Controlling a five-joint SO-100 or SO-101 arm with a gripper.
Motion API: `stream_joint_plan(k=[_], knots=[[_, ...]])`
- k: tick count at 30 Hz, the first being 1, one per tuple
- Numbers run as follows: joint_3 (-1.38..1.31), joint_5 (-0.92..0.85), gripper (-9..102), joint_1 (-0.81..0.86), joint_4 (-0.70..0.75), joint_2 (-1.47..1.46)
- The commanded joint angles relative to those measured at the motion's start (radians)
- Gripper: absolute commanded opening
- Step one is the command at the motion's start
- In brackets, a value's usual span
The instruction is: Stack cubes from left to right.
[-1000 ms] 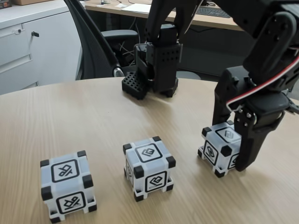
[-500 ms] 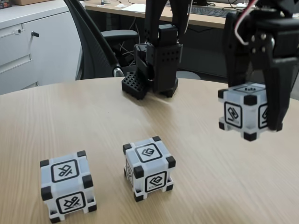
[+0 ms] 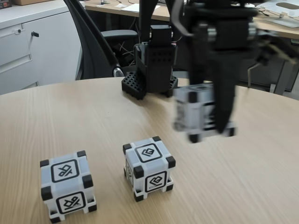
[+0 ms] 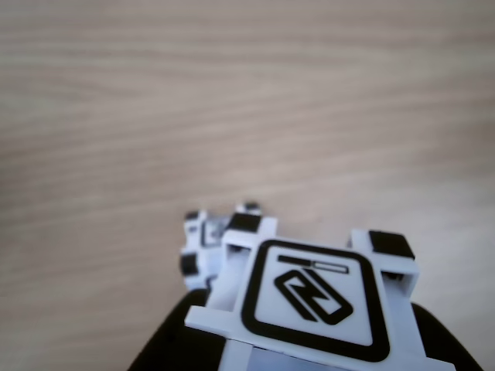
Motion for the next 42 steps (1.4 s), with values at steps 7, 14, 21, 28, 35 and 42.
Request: stream_joint_plan(k=[7,14,21,28,35,42], knots=[[-0.02,-0.161,0,0.285,-0.003,0.061],[-0.02,-0.215,0,0.396,-0.012,0.054],[-0.021,-0.264,0,0.492,-0.015,0.049],[-0.025,-0.293,0,0.543,-0.018,0.044],[-0.121,-0.295,0,0.569,-0.02,0.011],[-0.298,-0.304,0,0.571,-0.02,-0.144]])
